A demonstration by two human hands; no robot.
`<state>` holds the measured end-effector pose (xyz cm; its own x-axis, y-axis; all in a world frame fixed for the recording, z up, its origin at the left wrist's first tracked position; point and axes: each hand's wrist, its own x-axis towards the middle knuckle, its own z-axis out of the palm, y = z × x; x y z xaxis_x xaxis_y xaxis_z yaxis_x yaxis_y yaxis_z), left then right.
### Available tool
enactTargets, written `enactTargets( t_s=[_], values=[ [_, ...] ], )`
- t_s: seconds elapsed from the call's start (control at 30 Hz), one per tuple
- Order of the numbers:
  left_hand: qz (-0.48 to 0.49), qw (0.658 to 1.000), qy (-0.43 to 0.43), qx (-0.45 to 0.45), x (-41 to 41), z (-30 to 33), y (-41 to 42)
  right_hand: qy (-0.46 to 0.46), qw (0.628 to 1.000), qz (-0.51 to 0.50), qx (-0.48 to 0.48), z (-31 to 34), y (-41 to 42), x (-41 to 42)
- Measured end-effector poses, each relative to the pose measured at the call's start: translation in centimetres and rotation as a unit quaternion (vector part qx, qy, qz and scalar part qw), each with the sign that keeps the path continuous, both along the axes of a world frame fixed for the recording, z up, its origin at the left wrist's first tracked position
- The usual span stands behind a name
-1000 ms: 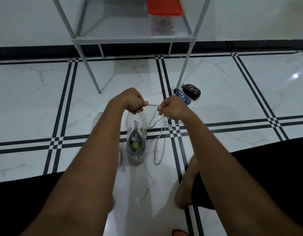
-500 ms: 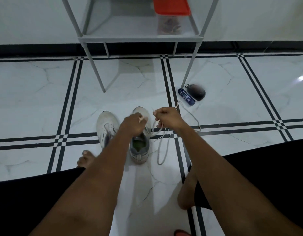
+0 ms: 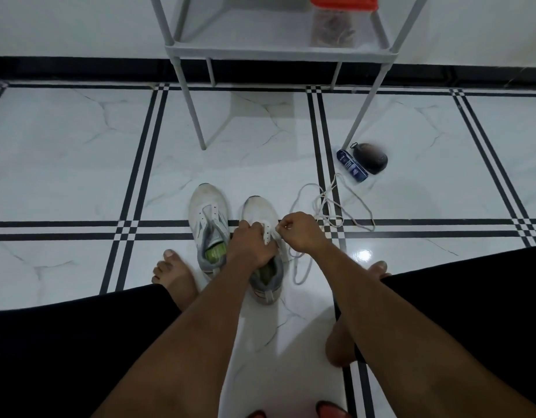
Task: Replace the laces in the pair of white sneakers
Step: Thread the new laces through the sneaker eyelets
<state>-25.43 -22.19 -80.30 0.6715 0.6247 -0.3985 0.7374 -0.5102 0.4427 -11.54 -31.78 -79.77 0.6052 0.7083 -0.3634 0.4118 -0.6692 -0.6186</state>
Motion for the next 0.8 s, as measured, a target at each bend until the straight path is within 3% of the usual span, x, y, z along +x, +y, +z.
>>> enactTargets(
  t_s=[0.1,0.2,0.4,0.67,0.8],
  values=[
    [0.019,0.999,0.025,0.02,0.9,-0.3,-0.1,-0.034,0.999,0.034,-0.009,-0.6,0.2,-0.1],
    [0.066,0.997,0.026,-0.032,1.9,-0.7,-0.2,-0.063,0.997,0.043,-0.008,-1.0,0.6,0.1],
    [0.189,0.967,-0.099,-0.141,1.7,-1.5,-0.8,-0.084,0.995,0.057,0.013,-1.6,0.7,0.2],
    [0.211,0.957,-0.11,-0.163,1.8,-2.3,-1.3,-0.109,0.99,0.085,0.004,-1.4,0.6,0.7],
    [0.211,0.957,-0.109,-0.166,1.9,-2.6,-1.4,-0.137,0.981,0.129,-0.044,-1.2,1.1,1.0]
  ],
)
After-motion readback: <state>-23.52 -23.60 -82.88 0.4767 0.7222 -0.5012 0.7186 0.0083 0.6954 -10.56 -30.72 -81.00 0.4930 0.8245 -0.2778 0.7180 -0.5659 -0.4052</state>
